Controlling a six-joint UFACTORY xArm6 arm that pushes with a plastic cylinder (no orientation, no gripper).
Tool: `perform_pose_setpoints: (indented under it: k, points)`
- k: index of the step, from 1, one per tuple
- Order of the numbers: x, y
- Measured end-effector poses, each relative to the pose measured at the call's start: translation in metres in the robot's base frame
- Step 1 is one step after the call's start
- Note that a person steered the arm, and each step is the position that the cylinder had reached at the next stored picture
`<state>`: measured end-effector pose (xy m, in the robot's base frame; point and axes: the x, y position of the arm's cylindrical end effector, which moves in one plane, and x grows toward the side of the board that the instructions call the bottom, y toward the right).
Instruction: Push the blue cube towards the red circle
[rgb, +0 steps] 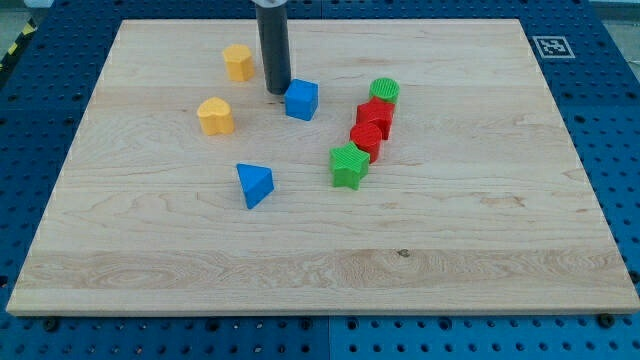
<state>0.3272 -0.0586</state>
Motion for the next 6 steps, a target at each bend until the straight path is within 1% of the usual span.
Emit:
perform_pose_setpoints:
  k: [1,2,3,5,6]
  points:
    - [0.013,0.027]
    - [0.036,0.03]
    - [0.031,0.014]
    - [0.035,0.013]
    - [0.039,0.035]
